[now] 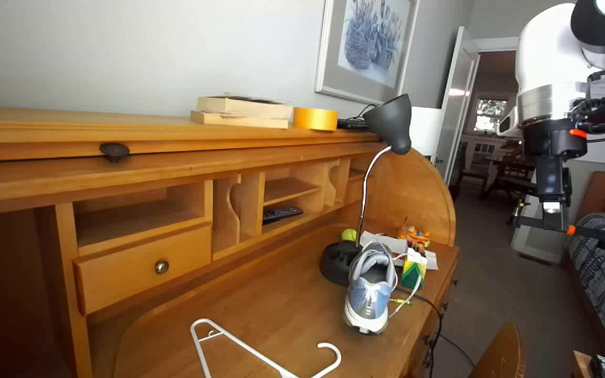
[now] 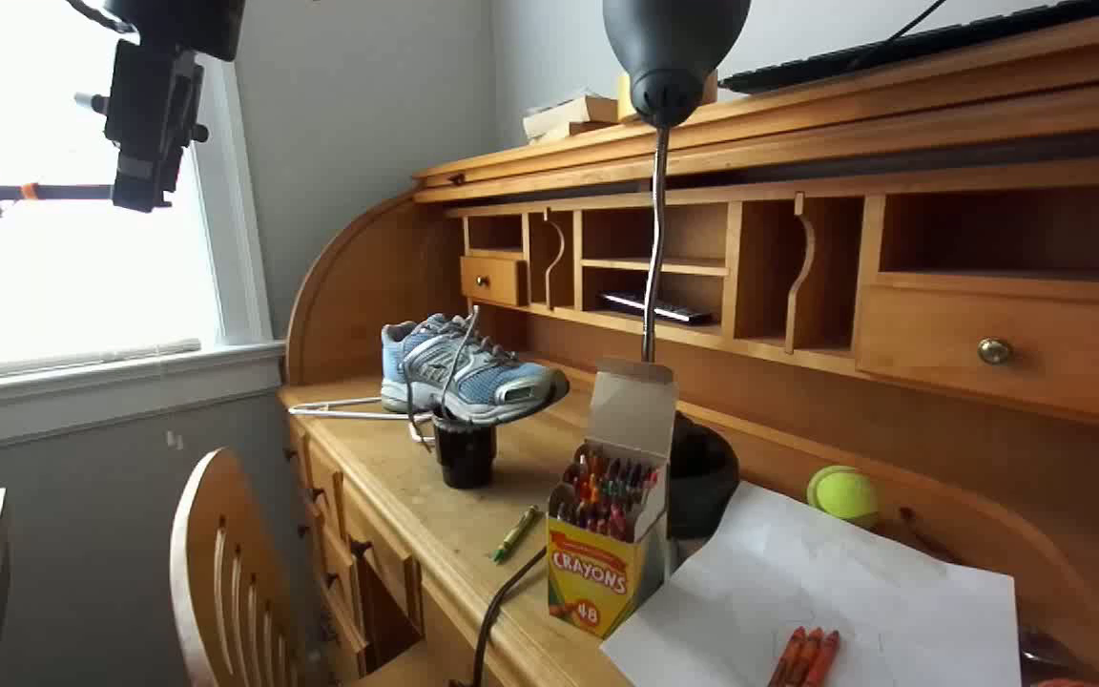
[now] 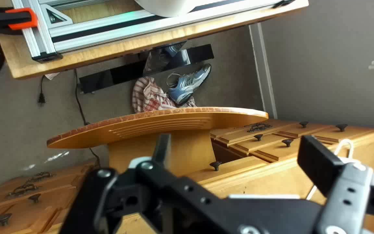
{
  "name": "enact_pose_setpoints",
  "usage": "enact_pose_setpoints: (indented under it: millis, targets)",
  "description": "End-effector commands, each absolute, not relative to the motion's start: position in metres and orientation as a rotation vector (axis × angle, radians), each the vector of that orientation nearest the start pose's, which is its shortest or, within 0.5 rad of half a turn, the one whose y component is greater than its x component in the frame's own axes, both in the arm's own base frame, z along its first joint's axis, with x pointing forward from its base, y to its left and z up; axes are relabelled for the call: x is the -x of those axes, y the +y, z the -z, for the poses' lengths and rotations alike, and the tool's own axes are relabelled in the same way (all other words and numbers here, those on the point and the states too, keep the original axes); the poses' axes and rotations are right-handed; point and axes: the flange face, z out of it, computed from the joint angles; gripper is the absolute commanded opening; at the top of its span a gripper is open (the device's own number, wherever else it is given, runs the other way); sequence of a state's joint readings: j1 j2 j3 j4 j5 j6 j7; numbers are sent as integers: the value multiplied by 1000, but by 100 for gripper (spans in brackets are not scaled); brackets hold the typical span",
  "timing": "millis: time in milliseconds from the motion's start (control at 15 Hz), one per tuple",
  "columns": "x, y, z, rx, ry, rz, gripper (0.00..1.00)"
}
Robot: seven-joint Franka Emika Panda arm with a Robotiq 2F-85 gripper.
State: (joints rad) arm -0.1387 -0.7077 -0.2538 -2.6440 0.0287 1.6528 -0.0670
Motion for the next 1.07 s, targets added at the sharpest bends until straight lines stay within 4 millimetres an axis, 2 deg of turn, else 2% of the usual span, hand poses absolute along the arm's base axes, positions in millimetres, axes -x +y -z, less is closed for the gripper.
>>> enact_pose_setpoints:
  millis: [0,600,667,867,1000]
  targets:
    - [-281,-112,-434,2849,355,-372,100]
    - [-281,-112,-434,2849,355,-372,100]
    - [-282,-117,-433,2867,407,-362,100]
    - [-297,-135,-434,2917,542,-160,100]
    - [-316,-147,-427,2931,608,-34,100]
